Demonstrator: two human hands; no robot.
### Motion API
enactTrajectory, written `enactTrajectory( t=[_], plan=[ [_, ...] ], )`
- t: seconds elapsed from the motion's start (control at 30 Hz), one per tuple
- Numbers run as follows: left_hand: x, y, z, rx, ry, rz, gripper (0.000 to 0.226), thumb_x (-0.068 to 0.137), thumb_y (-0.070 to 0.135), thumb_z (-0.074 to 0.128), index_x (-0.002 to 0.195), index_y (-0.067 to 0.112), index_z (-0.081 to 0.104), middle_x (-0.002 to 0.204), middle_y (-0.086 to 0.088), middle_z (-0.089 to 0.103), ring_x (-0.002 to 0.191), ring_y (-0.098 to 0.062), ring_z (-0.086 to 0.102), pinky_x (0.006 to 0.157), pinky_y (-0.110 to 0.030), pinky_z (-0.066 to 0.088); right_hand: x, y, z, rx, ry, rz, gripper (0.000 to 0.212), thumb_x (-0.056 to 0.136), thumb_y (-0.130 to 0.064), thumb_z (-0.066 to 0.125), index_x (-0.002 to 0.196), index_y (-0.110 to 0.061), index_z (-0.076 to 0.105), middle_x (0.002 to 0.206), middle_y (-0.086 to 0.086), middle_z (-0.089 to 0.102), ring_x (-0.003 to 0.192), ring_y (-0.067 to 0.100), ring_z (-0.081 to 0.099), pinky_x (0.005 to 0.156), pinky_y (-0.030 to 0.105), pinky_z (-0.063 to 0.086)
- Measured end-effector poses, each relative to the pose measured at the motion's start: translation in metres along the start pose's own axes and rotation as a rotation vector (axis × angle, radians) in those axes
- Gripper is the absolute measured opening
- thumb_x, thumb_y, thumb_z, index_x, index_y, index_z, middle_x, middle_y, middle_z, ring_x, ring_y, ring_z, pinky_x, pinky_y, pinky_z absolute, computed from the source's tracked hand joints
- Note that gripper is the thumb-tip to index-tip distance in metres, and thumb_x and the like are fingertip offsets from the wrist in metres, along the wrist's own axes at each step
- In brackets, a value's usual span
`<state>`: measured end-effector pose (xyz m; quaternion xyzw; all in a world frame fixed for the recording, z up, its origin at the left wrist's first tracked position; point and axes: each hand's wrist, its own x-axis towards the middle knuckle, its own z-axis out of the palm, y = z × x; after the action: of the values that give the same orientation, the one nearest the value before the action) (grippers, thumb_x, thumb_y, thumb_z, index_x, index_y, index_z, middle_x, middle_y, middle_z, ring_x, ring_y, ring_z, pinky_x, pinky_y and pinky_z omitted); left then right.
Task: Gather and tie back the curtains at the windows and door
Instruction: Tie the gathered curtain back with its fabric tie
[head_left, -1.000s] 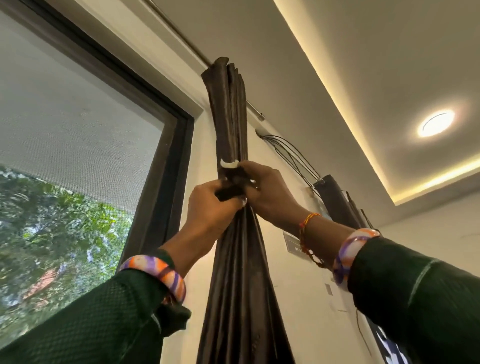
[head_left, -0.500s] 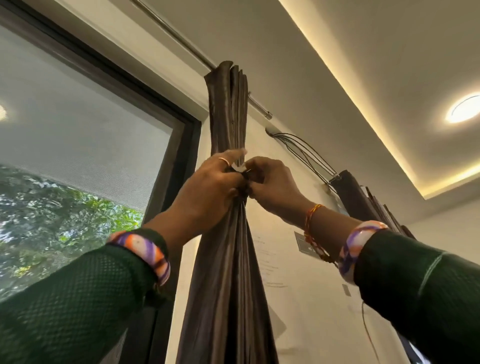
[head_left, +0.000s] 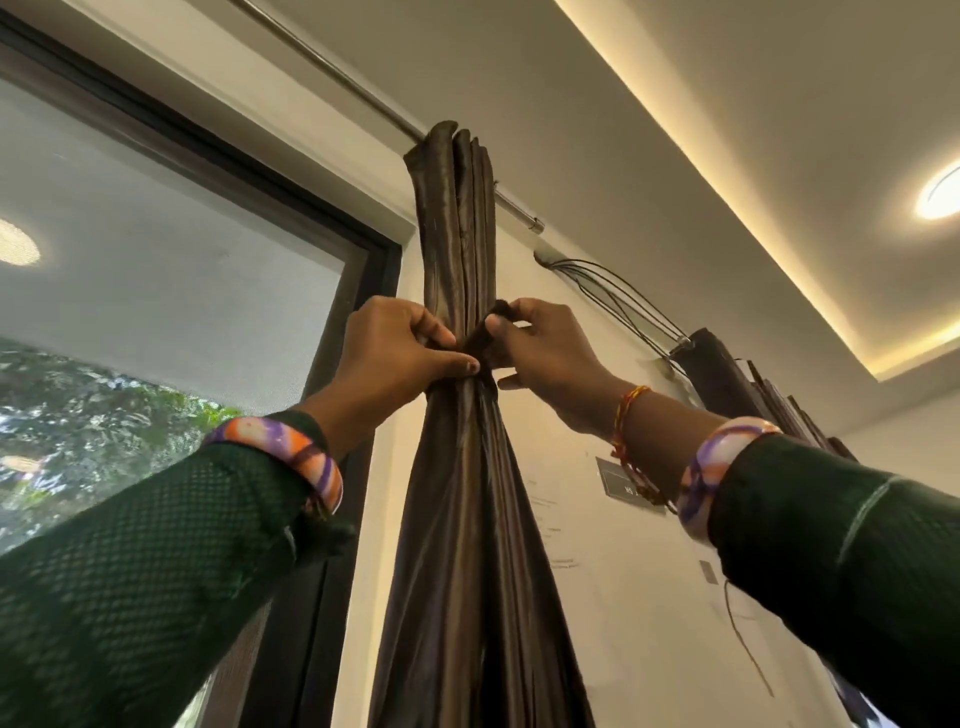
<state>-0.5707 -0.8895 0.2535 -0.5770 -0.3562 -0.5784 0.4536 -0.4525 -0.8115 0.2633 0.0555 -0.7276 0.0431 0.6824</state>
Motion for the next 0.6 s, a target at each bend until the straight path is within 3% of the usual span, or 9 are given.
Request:
enactTrajectory(
  t=[0.07,0.17,0.3,0.47,0.6],
  plan=[
    [-0.005,0.002,-0.002,0.236,0.0,0.156,0.018,0.071,0.02,0.077,0.077,0.008,0.065,0.069,0.005,0.055,0.063,-0.005,0.053,0.061,-0.011,0.047,0.002,0.001,0.007,-0.045,-0.014,0.032,0.015,0.097,-0.018,0.045,0.094,-0.012,0.058,0.099,0.018,0.067,0.093,0.031,0.065,0.082,0.046,0.053],
    [-0.012,0.006,-0.001,0.483,-0.077,0.321,0.023,0.079,0.022,0.07,0.094,0.006,0.064,0.093,-0.011,0.064,0.085,-0.024,0.061,0.081,-0.035,0.053,0.002,0.003,0.019,-0.095,-0.011,0.057,0.021,0.097,-0.02,0.045,0.097,-0.007,0.061,0.099,0.018,0.067,0.094,0.033,0.063,0.087,0.051,0.051],
    [-0.02,0.005,0.007,0.67,-0.133,0.404,0.036,0.088,0.021,0.059,0.122,0.012,0.05,0.11,-0.011,0.061,0.098,-0.029,0.061,0.084,-0.036,0.049,0.001,0.007,0.03,-0.062,0.016,0.099,0.013,0.092,-0.011,0.05,0.088,-0.007,0.061,0.092,0.019,0.067,0.087,0.032,0.066,0.076,0.043,0.054],
    [-0.026,-0.007,0.007,0.785,-0.167,0.5,0.036,0.095,0.024,0.046,0.128,0.01,0.046,0.114,-0.009,0.059,0.102,-0.025,0.06,0.09,-0.031,0.047,-0.003,0.018,0.035,0.072,0.035,0.234,0.025,0.09,-0.01,0.055,0.065,-0.011,0.056,0.064,0.008,0.055,0.06,0.02,0.055,0.056,0.03,0.051],
    [-0.026,-0.016,0.004,0.9,-0.187,0.634,0.038,0.1,0.027,0.032,0.132,0.009,0.042,0.113,-0.009,0.057,0.103,-0.023,0.058,0.09,-0.03,0.045,-0.007,0.017,0.032,0.263,-0.08,0.35,0.019,0.089,-0.011,0.06,0.07,-0.008,0.057,0.064,0.004,0.053,0.059,0.015,0.054,0.051,0.023,0.048]
  ],
)
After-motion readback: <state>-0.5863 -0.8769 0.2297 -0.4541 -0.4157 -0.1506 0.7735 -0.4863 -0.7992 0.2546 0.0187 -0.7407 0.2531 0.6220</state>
